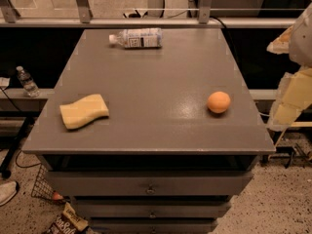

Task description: Move orange near sponge

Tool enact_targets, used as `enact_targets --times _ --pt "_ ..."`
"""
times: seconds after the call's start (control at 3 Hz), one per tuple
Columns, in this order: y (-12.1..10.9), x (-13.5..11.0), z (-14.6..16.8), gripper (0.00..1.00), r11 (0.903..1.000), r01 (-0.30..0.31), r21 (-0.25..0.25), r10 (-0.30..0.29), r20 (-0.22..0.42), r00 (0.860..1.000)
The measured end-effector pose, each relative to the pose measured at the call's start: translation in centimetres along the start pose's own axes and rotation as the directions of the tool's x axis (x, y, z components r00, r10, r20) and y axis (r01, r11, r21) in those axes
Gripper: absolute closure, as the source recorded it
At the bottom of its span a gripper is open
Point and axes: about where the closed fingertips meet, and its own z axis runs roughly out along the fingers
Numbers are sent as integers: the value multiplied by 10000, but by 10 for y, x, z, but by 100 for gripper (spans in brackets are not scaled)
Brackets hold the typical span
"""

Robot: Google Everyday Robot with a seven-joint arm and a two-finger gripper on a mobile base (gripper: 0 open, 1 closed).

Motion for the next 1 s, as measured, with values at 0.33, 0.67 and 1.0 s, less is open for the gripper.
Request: enact_targets --times 0.33,0.67,1.0 --pt "0 0 0 0 10000 0 2 0 1 10000" --pt "-3 4 19 0 9974 -680 -255 701 901 9935" --pt "-17 -4 59 0 9910 -1138 -703 1259 2030 9710"
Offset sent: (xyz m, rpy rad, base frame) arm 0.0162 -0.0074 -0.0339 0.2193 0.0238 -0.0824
